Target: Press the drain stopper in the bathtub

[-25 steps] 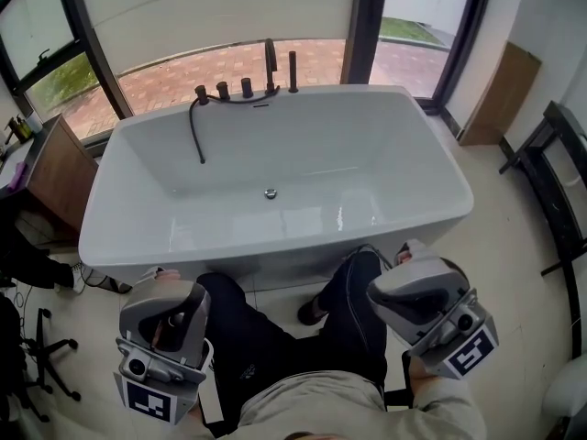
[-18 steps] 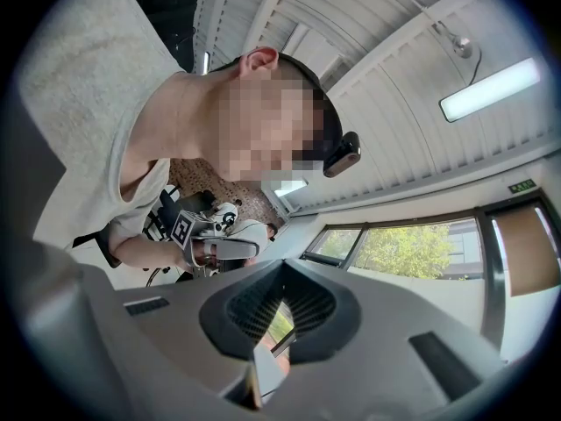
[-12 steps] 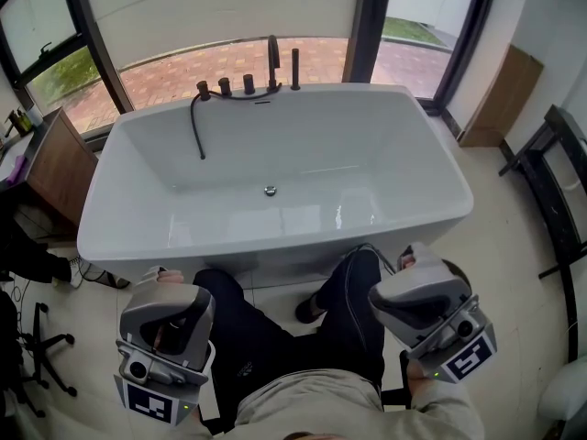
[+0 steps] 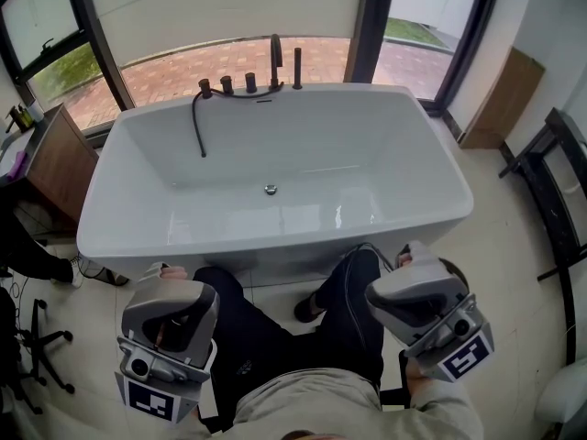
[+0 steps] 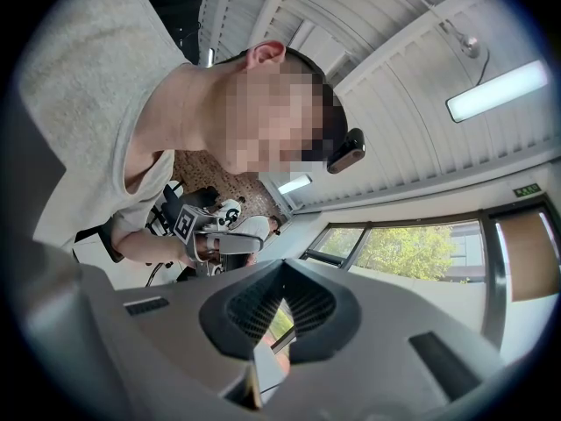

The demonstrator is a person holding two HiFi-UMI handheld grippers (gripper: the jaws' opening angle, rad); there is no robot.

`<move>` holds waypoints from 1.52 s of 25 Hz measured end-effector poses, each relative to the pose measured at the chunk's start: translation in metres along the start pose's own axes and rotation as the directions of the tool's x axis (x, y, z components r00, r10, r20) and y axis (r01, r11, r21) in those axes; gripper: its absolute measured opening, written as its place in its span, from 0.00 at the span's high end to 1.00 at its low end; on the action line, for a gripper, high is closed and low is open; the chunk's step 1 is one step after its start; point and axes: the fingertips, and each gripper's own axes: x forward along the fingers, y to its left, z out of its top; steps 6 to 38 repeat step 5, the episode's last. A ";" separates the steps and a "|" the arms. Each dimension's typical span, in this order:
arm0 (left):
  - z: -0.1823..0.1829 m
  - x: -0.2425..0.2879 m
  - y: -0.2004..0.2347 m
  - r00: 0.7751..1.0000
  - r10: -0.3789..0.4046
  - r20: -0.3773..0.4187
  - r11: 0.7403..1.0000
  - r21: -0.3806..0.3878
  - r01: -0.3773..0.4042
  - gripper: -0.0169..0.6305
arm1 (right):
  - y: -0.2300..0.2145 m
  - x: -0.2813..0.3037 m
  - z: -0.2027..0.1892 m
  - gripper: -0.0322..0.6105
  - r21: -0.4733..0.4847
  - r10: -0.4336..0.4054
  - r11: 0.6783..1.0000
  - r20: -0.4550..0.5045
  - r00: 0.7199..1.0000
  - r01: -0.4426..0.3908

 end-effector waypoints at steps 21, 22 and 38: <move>-0.002 0.001 0.003 1.000 -0.002 -0.005 1.000 0.000 0.002 0.96 | -0.002 0.002 -0.001 0.95 0.000 -0.001 1.000 -0.004 1.000 0.001; -0.002 0.001 0.003 1.000 -0.002 -0.005 1.000 0.000 0.002 0.96 | -0.002 0.002 -0.001 0.95 0.000 -0.001 1.000 -0.004 1.000 0.001; -0.002 0.001 0.003 1.000 -0.002 -0.005 1.000 0.000 0.002 0.96 | -0.002 0.002 -0.001 0.95 0.000 -0.001 1.000 -0.004 1.000 0.001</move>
